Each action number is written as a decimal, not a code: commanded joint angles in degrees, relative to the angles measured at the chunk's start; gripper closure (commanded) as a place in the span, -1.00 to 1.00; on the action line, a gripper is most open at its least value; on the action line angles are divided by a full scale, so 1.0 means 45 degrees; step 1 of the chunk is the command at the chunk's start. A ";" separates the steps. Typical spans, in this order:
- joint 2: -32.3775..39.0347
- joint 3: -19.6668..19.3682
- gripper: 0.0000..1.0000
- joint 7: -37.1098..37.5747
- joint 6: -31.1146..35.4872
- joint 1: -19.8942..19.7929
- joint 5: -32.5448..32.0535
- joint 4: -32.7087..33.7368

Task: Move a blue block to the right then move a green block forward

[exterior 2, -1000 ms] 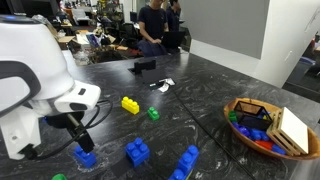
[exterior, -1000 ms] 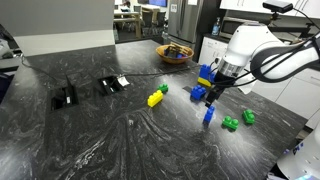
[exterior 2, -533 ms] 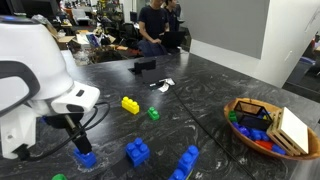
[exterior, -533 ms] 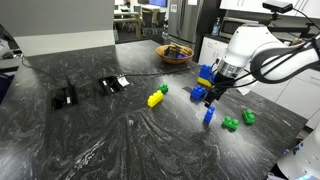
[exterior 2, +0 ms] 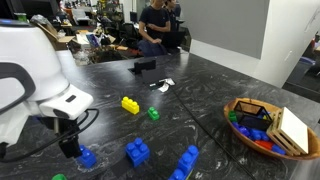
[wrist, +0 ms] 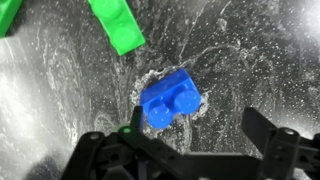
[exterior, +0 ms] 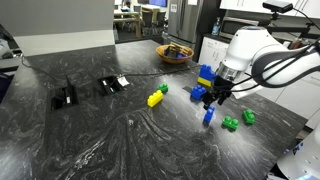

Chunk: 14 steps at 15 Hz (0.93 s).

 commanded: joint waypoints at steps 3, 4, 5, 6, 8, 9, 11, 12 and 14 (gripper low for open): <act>-0.0378 0.1038 -1.00 0.4271 -0.0461 -0.0408 0.0335 -0.0466; -0.0439 0.1072 -1.00 0.4998 -0.0162 -0.0421 0.0362 -0.0681; -0.0588 0.1114 -1.00 0.5715 0.0177 -0.0508 0.0204 -0.0882; -0.0200 0.0859 -1.00 0.4768 -0.0250 -0.0177 0.0101 -0.0522; -0.0284 0.0873 -1.00 0.5420 -0.0108 -0.0260 0.0095 -0.0649; -0.0325 0.0876 -1.00 0.5511 -0.0102 -0.0280 0.0095 -0.0657; -0.0353 0.0882 -1.00 0.5565 -0.0100 -0.0292 0.0094 -0.0660; -0.0105 0.0813 -1.00 0.6091 -0.0139 -0.0423 0.0412 -0.0456; 0.0162 0.0747 -1.00 0.7212 -0.0140 -0.0602 0.0721 -0.0232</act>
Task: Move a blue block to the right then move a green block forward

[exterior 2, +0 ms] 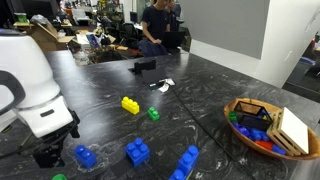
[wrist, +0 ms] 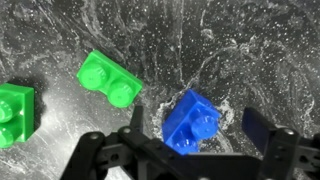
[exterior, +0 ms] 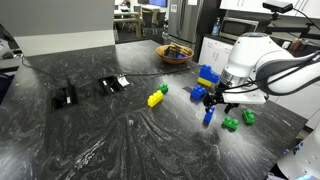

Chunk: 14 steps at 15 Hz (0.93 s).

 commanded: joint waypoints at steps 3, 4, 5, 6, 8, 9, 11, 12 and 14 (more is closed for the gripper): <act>0.0719 -0.0124 -1.00 0.2525 -0.0011 -0.0432 0.1124 0.0543; 0.0834 -0.0076 -1.00 0.3173 0.0037 -0.0529 0.1144 0.0570; 0.0981 -0.0130 -1.00 0.3603 0.0023 -0.0510 0.1247 0.0628; 0.1101 -0.0089 -1.00 0.4195 0.0085 -0.0571 0.1098 0.0640; 0.1341 -0.0090 -1.00 0.5239 0.0344 -0.0683 0.0834 0.0635; 0.1388 -0.0176 -1.00 0.5519 0.0570 -0.0687 0.0858 0.0569; 0.1525 -0.0228 -1.00 0.6139 0.0865 -0.0760 0.0694 0.0541; 0.1615 -0.0262 -1.00 0.6316 0.0968 -0.0766 0.0665 0.0551; 0.1783 -0.0324 -1.00 0.6579 0.1038 -0.0736 0.0624 0.0551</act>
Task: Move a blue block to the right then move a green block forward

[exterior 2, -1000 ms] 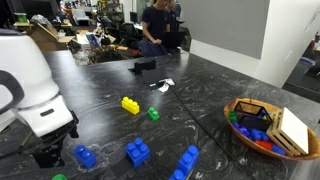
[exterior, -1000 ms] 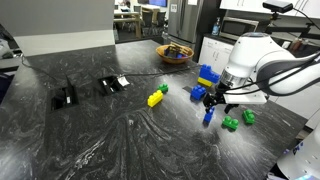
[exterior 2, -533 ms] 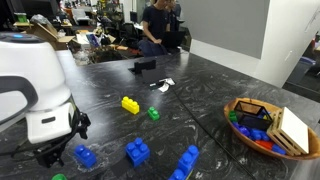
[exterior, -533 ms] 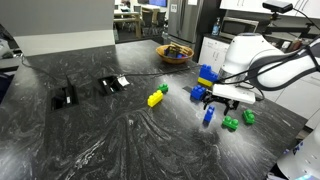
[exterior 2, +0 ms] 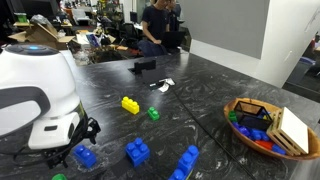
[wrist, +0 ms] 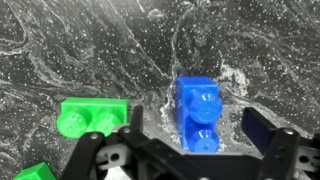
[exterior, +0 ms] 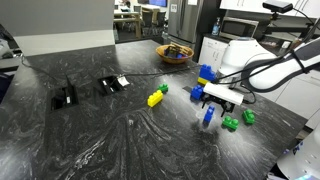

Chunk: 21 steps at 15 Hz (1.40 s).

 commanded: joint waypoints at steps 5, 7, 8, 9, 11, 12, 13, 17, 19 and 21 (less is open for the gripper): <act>0.0536 -0.0093 -0.22 0.0647 0.0755 0.0055 -0.0135 0.0072; 0.0583 -0.0087 0.06 0.0629 0.0920 0.0090 -0.0120 0.0068; 0.0588 -0.0093 0.22 0.0600 0.0968 0.0109 -0.0093 0.0063; 0.0588 -0.0127 0.35 0.0509 0.1017 0.0160 0.0033 0.0046; 0.0611 -0.0144 0.64 0.0454 0.1066 0.0201 0.0087 0.0022; 0.0608 -0.0160 0.79 0.0420 0.1083 0.0215 0.0121 0.0006; 0.0565 -0.0192 0.80 0.0317 0.1094 0.0237 0.0173 -0.0019; -0.0170 -0.0190 0.80 0.0327 0.0858 0.0212 0.0100 -0.0179; -0.0714 -0.0143 0.80 0.0265 0.0117 0.0155 -0.0221 -0.0165; -0.1385 -0.0121 0.80 0.0162 -0.0760 0.0093 -0.0554 -0.0191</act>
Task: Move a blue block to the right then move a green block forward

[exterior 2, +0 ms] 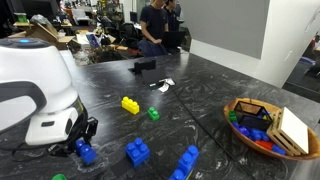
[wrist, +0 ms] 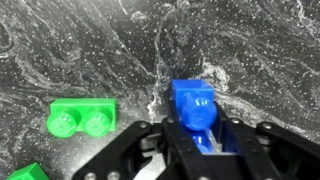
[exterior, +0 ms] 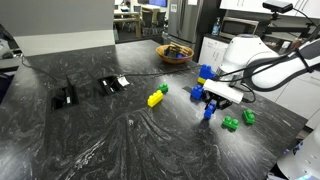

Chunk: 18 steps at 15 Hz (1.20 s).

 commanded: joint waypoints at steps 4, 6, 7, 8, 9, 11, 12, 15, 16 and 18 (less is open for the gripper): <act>-0.2563 -0.0127 0.80 0.0313 -0.2565 -0.0610 -0.1058 -0.0476; -0.3179 -0.0396 0.80 0.0466 -0.2711 -0.1108 -0.1131 -0.0807; -0.3438 -0.0590 0.80 0.0482 -0.2610 -0.1343 -0.1050 -0.1020; -0.3628 -0.0779 0.80 0.0519 -0.2455 -0.1614 -0.0950 -0.1240; -0.3776 -0.0951 0.80 0.0574 -0.2388 -0.1895 -0.0896 -0.1440; -0.3578 -0.1243 0.80 0.0799 -0.2553 -0.2481 -0.0879 -0.1243; -0.3618 -0.1406 0.80 0.0926 -0.2562 -0.2742 -0.0844 -0.1338; -0.3404 -0.1795 0.80 0.1435 -0.2528 -0.3403 -0.0776 -0.1323; -0.3238 -0.1838 0.80 0.1629 -0.2446 -0.3575 -0.0825 -0.1327; -0.2894 -0.1932 0.80 0.1989 -0.2247 -0.3717 -0.0783 -0.1335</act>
